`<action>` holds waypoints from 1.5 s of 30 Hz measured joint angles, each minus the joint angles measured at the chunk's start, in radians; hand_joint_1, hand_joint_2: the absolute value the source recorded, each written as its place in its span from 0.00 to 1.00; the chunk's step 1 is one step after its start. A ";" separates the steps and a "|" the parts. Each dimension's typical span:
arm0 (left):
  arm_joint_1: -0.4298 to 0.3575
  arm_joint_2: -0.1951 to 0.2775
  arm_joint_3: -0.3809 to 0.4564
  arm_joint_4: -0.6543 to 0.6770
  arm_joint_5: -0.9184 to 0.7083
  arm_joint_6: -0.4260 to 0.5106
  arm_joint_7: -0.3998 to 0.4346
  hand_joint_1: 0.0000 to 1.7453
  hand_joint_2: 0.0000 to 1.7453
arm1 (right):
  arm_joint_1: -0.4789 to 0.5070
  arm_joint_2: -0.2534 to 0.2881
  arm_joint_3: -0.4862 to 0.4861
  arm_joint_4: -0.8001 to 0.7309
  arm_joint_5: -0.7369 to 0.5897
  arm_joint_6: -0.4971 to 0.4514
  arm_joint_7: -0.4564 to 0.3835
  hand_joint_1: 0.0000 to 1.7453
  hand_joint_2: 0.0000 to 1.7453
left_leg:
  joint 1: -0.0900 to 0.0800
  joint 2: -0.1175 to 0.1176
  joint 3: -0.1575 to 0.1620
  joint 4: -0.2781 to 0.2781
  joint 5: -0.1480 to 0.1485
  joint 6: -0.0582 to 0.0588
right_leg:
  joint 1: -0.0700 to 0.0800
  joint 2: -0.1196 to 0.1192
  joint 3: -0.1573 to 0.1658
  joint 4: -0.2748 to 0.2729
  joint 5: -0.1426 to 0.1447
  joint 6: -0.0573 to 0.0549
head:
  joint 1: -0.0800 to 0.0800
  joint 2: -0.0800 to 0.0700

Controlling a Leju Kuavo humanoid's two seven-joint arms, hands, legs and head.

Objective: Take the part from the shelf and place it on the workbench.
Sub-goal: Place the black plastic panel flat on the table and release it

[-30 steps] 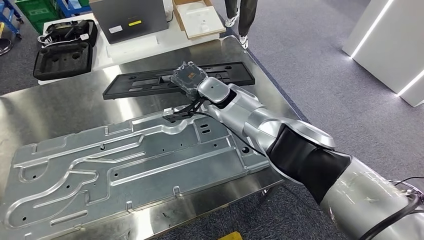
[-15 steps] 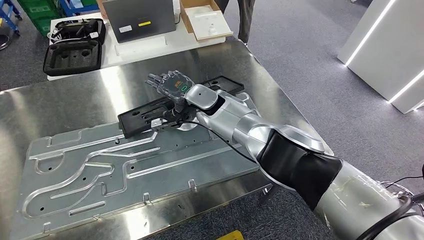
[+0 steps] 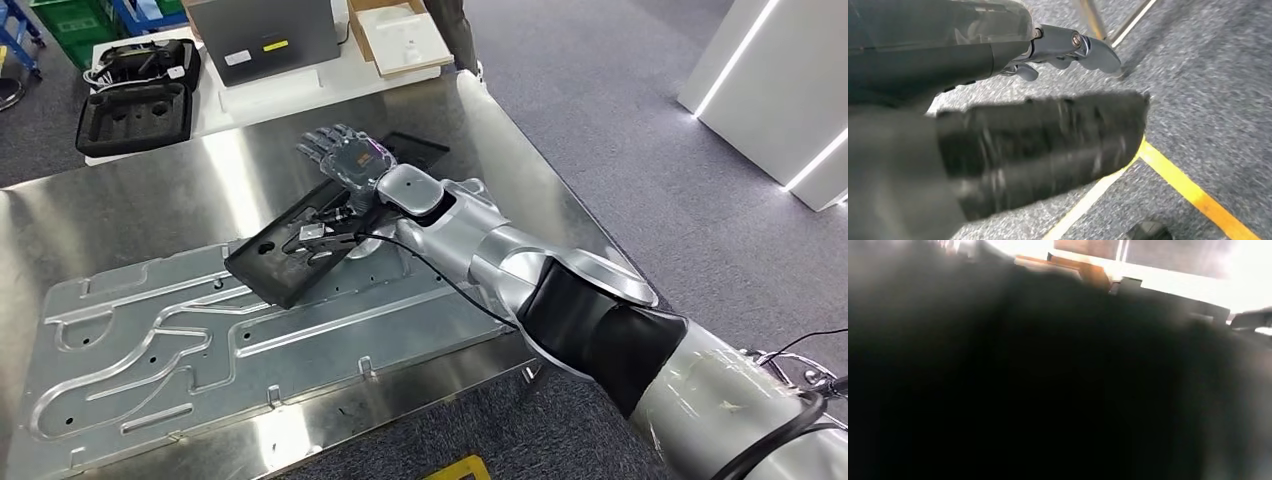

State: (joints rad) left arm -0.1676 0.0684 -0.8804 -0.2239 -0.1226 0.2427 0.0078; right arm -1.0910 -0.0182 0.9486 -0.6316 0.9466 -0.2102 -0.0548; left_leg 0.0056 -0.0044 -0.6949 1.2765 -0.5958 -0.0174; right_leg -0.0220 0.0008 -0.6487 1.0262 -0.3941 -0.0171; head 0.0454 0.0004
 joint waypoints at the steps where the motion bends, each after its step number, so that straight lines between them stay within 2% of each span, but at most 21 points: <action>1: 0.004 0.001 0.000 0.000 0.002 0.000 0.000 0.00 0.00 | 0.006 -0.003 -0.013 -0.015 -0.021 -0.012 0.008 0.00 0.00 | 0.003 0.000 0.012 -0.009 0.009 -0.003 | -0.002 0.000 -0.005 0.003 0.002 0.003 | 0.000 0.000; 5: 0.012 0.005 0.001 0.000 0.015 0.001 -0.002 0.00 0.00 | 0.023 -0.020 -0.072 -0.108 -0.078 -0.046 0.045 0.00 0.00 | 0.003 -0.002 0.154 -0.240 0.091 0.001 | -0.007 0.000 -0.019 0.007 0.017 0.023 | 0.000 0.000; 9: 0.026 0.009 0.003 0.000 0.030 0.004 -0.005 0.00 0.00 | 0.067 -0.058 -0.120 -0.250 -0.086 -0.061 0.110 0.00 0.00 | -0.003 -0.004 0.159 -0.267 0.111 0.025 | -0.007 0.001 -0.022 -0.003 0.038 0.049 | 0.001 0.000; 10: 0.030 0.010 0.004 0.000 0.034 0.004 -0.006 0.00 0.00 | 0.084 -0.072 -0.133 -0.291 -0.085 -0.065 0.127 0.00 0.00 | -0.002 -0.001 0.153 -0.270 0.120 0.034 | -0.007 0.002 -0.027 0.003 0.027 0.053 | 0.001 0.000; 12: 0.035 0.011 0.006 0.000 0.045 0.008 -0.012 0.00 0.00 | 0.121 -0.105 -0.168 -0.383 -0.081 -0.071 0.160 0.00 0.00 | 0.001 0.003 0.133 -0.277 0.143 0.053 | -0.007 0.002 -0.056 0.077 -0.052 0.056 | 0.002 0.000; 14: 0.042 0.012 0.008 0.000 0.059 0.012 -0.016 0.00 0.00 | 0.167 -0.142 -0.210 -0.482 -0.078 -0.071 0.190 0.00 0.00 | -0.004 0.005 0.106 -0.275 0.161 0.064 | -0.004 0.002 -0.090 0.215 -0.152 0.056 | 0.003 0.000; 16: 0.050 0.015 0.011 0.000 0.070 0.014 -0.018 0.00 0.00 | 0.218 -0.180 -0.250 -0.573 -0.078 -0.072 0.213 0.00 0.00 | -0.010 0.005 0.081 -0.271 0.177 0.068 | 0.001 0.002 -0.084 0.289 -0.169 0.053 | 0.004 0.000; 18: 0.055 0.016 0.019 0.000 0.080 0.016 -0.018 0.00 0.00 | 0.264 -0.215 -0.287 -0.660 -0.083 -0.080 0.230 0.00 0.00 | -0.016 0.004 0.055 -0.263 0.192 0.067 | 0.006 0.002 -0.013 0.224 -0.124 0.045 | 0.004 0.000; 20: 0.056 0.017 0.024 0.000 0.088 0.018 -0.018 0.00 0.00 | 0.309 -0.242 -0.327 -0.746 -0.097 -0.101 0.243 0.00 0.00 | -0.021 0.004 0.035 -0.253 0.203 0.063 | 0.013 0.000 0.086 0.087 -0.116 0.033 | 0.003 0.000; 21: 0.056 0.018 0.025 0.000 0.092 0.019 -0.018 0.00 0.00 | 0.334 -0.253 -0.349 -0.786 -0.109 -0.117 0.248 0.00 0.00 | -0.022 0.003 0.032 -0.250 0.208 0.059 | 0.017 0.000 0.117 0.039 -0.121 0.028 | 0.003 0.000; 24: 0.061 0.024 0.031 0.001 0.101 0.022 -0.019 0.00 0.00 | 0.417 -0.288 -0.421 -0.897 -0.149 -0.163 0.252 0.00 0.00 | -0.019 0.001 0.028 -0.258 0.228 0.046 | 0.021 -0.003 0.124 -0.004 -0.109 0.015 | 0.003 0.000; 27: 0.068 0.027 0.038 0.003 0.105 0.022 -0.019 0.00 0.00 | 0.469 -0.308 -0.462 -0.972 -0.160 -0.175 0.251 0.00 0.00 | -0.015 0.000 0.005 -0.227 0.172 0.027 | 0.012 -0.006 0.104 -0.016 -0.078 -0.002 | 0.002 0.000; 32: 0.068 0.026 0.040 0.003 0.105 0.022 -0.019 0.00 0.00 | 0.481 -0.313 -0.473 -0.995 -0.160 -0.176 0.251 0.00 0.00 | -0.011 0.000 -0.011 -0.177 0.109 0.017 | 0.011 -0.005 0.091 -0.016 -0.066 -0.008 | 0.001 0.000; 33: 0.067 0.026 0.041 0.003 0.105 0.022 -0.020 0.00 0.00 | 0.488 -0.315 -0.478 -1.007 -0.161 -0.176 0.251 0.00 0.00 | -0.008 0.000 -0.018 -0.137 0.077 0.013 | 0.011 -0.005 0.083 -0.016 -0.060 -0.009 | 0.001 0.000; 35: 0.063 0.027 0.048 0.003 0.111 0.022 -0.020 0.00 0.00 | 0.549 -0.325 -0.520 -1.068 -0.179 -0.215 0.243 0.00 0.00 | -0.001 0.000 0.027 -0.076 0.068 0.006 | 0.010 -0.006 0.034 -0.011 -0.025 -0.003 | 0.001 0.000; 36: 0.061 0.028 0.052 0.003 0.114 0.023 -0.020 0.00 0.00 | 0.589 -0.330 -0.548 -1.105 -0.192 -0.244 0.234 0.00 0.00 | 0.002 0.000 0.080 -0.088 0.068 0.005 | 0.010 -0.007 0.008 -0.007 -0.006 0.002 | 0.001 0.000; 37: 0.059 0.029 0.055 0.003 0.118 0.023 -0.020 0.00 0.00 | 0.633 -0.334 -0.578 -1.140 -0.205 -0.278 0.224 0.00 0.00 | 0.000 -0.001 0.151 -0.151 0.077 0.008 | 0.011 -0.009 -0.015 -0.003 0.012 0.008 | 0.001 0.000; 39: 0.057 0.030 0.058 0.003 0.123 0.024 -0.020 0.00 0.00 | 0.688 -0.336 -0.619 -1.179 -0.223 -0.320 0.206 0.00 0.00 | -0.007 -0.002 0.231 -0.268 0.056 0.020 | 0.011 -0.013 -0.022 -0.005 0.030 0.019 | 0.001 0.000; 41: 0.057 0.031 0.061 0.003 0.127 0.025 -0.020 0.00 0.00 | 0.738 -0.337 -0.652 -1.209 -0.240 -0.352 0.192 0.00 0.00 | -0.012 -0.003 0.234 -0.295 0.059 0.035 | 0.010 -0.015 -0.022 -0.013 0.050 0.032 | 0.001 0.000; 43: 0.057 0.031 0.067 0.003 0.130 0.026 -0.020 0.00 0.00 | 0.792 -0.337 -0.685 -1.235 -0.266 -0.388 0.174 0.00 0.00 | -0.010 0.003 0.218 -0.303 0.085 0.053 | 0.007 -0.010 -0.033 0.002 0.023 0.040 | 0.000 0.000; 45: 0.056 0.030 0.072 0.003 0.135 0.027 -0.019 0.00 0.00 | 0.849 -0.336 -0.722 -1.259 -0.294 -0.429 0.152 0.00 0.00 | -0.007 0.007 0.193 -0.306 0.114 0.069 | 0.005 -0.004 -0.059 0.087 -0.079 0.043 | 0.000 0.000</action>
State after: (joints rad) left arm -0.1120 0.0981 -0.8082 -0.2205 0.0126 0.2699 -0.0113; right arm -0.2425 -0.3539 0.2263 -1.8905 0.6522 -0.6392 0.0971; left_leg -0.0018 0.0029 -0.5023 0.9705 -0.4822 0.0516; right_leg -0.0172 -0.0030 -0.7075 1.1137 -0.4730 0.0263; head 0.0458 0.0004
